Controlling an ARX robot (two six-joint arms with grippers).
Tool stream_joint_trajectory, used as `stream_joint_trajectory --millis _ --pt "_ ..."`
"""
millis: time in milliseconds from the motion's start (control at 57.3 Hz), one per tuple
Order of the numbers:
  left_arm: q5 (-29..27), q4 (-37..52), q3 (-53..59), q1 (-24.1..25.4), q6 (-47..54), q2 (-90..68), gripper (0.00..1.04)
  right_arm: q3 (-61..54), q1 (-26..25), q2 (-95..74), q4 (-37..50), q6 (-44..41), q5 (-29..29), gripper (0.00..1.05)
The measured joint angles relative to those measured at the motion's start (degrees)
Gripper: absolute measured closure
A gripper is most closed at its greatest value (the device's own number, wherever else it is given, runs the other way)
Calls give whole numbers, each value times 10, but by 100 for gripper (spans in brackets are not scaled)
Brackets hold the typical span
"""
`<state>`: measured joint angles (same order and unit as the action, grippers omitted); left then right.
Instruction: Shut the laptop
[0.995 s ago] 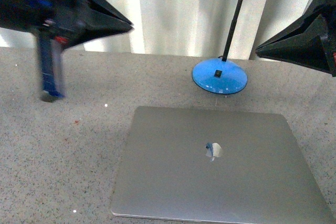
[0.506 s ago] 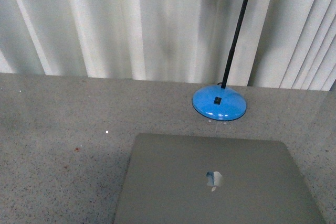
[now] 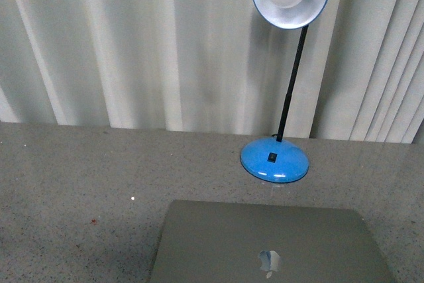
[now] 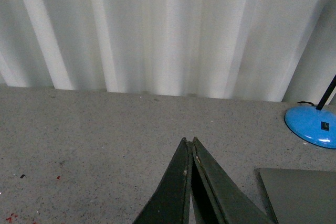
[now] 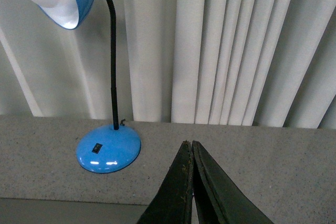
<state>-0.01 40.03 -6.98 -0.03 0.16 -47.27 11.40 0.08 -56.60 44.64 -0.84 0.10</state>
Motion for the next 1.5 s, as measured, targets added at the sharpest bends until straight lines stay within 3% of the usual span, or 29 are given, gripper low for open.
stream_joint_trajectory --millis 524,629,925,1414,1502 --pt "0 -83 54 0 -2 150 101 -83 0 183 -99 1 -2 102" --pt "0 -122 54 0 -2 192 101 -108 0 197 -85 1 -2 102" --pt "0 -212 54 0 -2 286 101 -111 0 315 -197 2 -2 102" --pt "0 -297 54 0 -2 372 101 -111 0 428 -307 2 -2 102" --pt "0 -385 54 0 -2 439 101 -111 0 444 -323 2 -2 102"
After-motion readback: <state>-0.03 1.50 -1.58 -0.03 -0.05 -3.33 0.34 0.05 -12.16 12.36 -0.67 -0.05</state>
